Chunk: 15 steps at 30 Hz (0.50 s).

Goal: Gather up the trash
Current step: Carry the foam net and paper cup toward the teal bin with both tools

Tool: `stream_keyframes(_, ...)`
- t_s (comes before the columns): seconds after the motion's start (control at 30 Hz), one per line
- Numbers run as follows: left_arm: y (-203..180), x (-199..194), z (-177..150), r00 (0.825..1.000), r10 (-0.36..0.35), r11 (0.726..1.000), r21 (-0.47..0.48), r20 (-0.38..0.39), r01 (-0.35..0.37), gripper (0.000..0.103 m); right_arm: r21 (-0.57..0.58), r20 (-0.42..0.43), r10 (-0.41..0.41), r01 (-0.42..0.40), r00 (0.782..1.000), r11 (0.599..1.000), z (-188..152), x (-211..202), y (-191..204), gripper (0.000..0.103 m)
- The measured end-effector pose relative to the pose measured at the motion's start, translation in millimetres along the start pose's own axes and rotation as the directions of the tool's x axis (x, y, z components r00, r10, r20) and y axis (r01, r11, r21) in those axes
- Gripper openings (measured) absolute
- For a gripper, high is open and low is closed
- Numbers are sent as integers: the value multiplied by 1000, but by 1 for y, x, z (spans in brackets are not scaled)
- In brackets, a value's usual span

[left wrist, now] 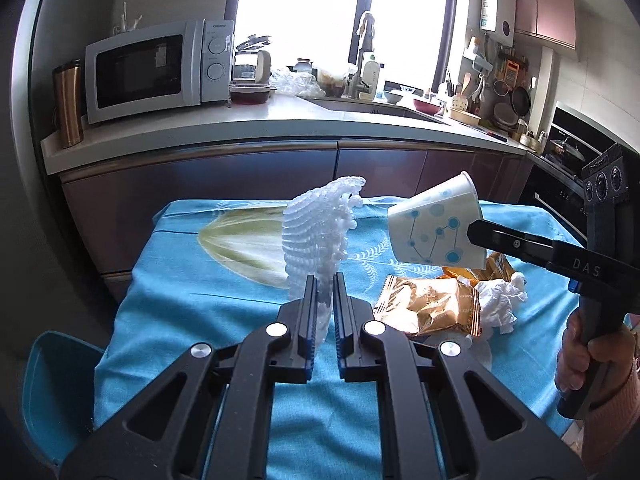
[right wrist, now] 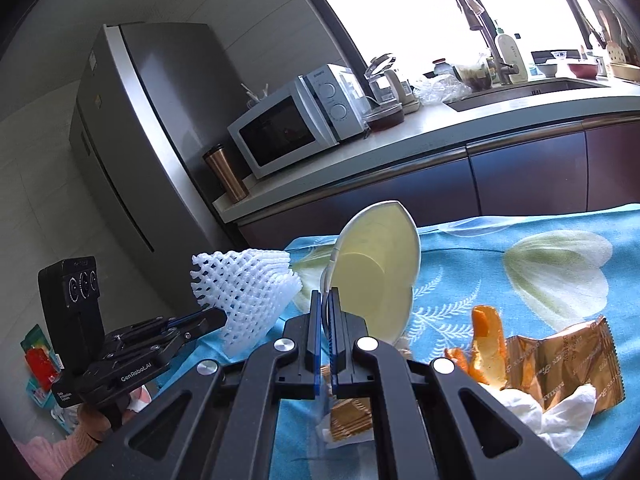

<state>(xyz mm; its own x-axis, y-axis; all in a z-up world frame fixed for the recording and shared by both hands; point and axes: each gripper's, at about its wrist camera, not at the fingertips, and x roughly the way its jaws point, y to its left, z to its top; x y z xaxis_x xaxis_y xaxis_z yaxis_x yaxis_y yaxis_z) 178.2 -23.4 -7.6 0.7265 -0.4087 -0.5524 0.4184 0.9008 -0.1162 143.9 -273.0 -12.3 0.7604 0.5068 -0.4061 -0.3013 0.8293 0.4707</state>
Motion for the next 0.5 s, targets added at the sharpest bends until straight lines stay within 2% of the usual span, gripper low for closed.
stream_keyframes(0.2, 16, -29, -13, 1000, 14, 1000, -15, 16, -13, 8, -8, -12, 61, -61, 998, 998, -8, 0, 21, 2)
stream_keyframes(0.5, 55, -66, -44, 999, 45, 993, -110, 16, -43, 8, -17, -66, 137, -138, 988, 990, -28, 12, 48, 2)
